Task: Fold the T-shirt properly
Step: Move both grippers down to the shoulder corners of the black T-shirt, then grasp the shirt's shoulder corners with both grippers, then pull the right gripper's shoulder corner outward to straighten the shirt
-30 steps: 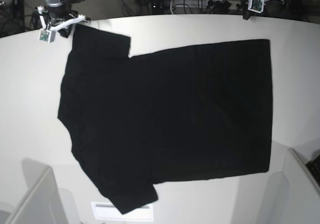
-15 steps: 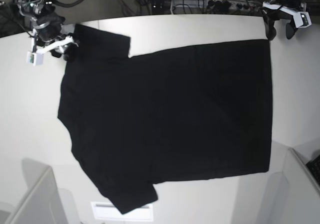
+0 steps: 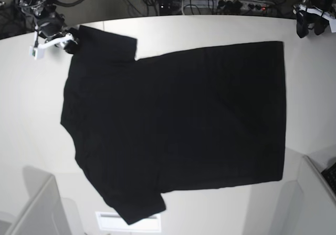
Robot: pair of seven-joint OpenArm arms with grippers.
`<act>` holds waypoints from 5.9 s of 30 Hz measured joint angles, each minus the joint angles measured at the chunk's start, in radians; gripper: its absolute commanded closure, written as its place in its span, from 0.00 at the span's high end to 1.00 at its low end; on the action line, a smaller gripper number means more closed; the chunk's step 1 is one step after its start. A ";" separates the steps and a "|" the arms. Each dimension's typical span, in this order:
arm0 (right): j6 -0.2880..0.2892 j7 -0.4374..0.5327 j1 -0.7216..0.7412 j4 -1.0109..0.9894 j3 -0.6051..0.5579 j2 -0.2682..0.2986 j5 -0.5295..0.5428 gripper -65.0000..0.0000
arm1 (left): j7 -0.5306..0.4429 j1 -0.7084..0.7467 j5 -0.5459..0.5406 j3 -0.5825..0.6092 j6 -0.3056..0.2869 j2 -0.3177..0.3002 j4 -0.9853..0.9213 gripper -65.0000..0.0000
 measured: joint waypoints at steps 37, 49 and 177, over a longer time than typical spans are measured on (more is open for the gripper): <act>0.011 -0.045 -0.027 -0.002 -0.117 0.003 0.037 0.00 | -0.051 -0.227 0.155 0.159 -0.016 0.106 -0.166 0.64; 0.011 -0.046 -0.031 0.003 -0.120 0.003 0.037 0.00 | 0.047 -0.294 0.155 0.169 0.030 0.122 -0.166 0.26; 0.138 -0.243 0.649 -0.188 -0.304 -0.011 -0.125 0.00 | 0.246 -0.370 -0.193 0.164 0.637 0.062 0.099 0.00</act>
